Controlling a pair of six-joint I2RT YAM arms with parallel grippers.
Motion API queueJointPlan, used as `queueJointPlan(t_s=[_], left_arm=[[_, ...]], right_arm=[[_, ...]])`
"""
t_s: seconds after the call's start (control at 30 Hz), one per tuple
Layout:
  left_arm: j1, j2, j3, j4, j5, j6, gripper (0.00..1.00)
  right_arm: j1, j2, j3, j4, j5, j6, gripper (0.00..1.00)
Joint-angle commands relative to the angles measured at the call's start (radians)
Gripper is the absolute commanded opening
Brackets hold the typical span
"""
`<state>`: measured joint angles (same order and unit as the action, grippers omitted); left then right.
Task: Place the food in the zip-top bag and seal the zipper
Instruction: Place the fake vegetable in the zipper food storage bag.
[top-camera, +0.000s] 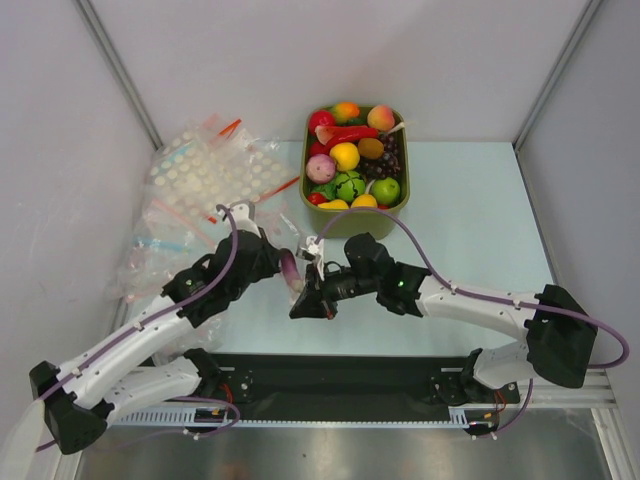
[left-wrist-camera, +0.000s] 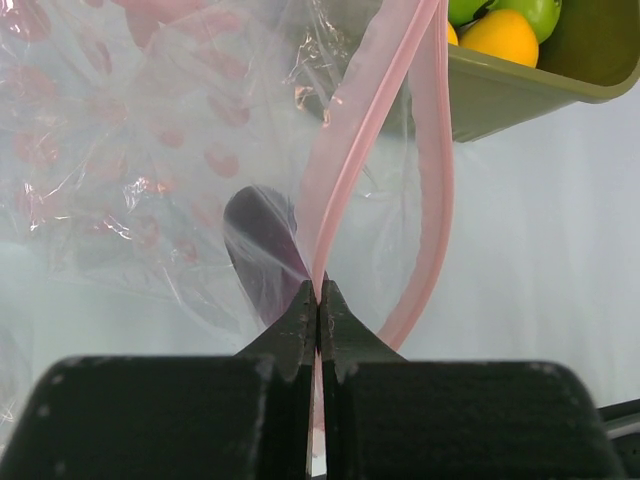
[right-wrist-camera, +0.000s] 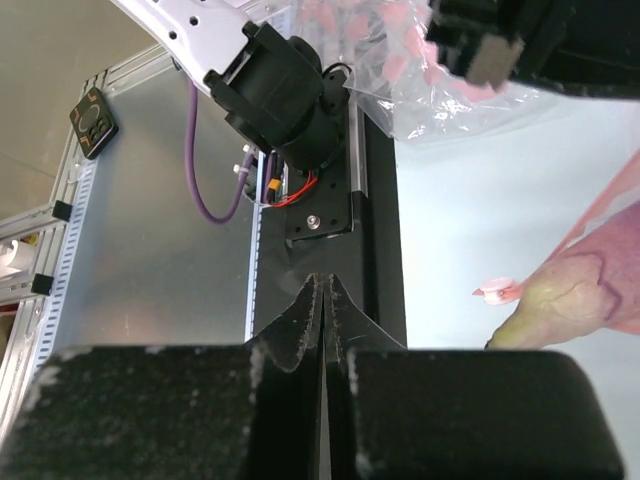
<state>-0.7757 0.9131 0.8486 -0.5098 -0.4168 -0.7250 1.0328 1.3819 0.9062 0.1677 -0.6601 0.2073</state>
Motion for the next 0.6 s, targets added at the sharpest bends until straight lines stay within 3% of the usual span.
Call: queueJointPlan(t_s=[0.0, 0.17, 0.33, 0.57], left_arm=[[0.007, -0.043, -0.009, 0.042, -0.002, 0.009, 0.01], [0.007, -0.059, -0.023, 0.077, 0.071, 0.041, 0.01], [0.007, -0.092, -0.077, 0.256, 0.368, 0.098, 0.00], [0.007, -0.123, -0.097, 0.281, 0.380, 0.099, 0.01]], right_arm=[[-0.005, -0.020, -0.012, 0.058, 0.019, -0.011, 0.00], [-0.023, -0.017, -0.016, 0.067, 0.054, -0.009, 0.00], [-0.132, -0.001, -0.064, 0.153, 0.119, 0.088, 0.00], [-0.151, -0.043, -0.107, 0.219, 0.074, 0.118, 0.02]])
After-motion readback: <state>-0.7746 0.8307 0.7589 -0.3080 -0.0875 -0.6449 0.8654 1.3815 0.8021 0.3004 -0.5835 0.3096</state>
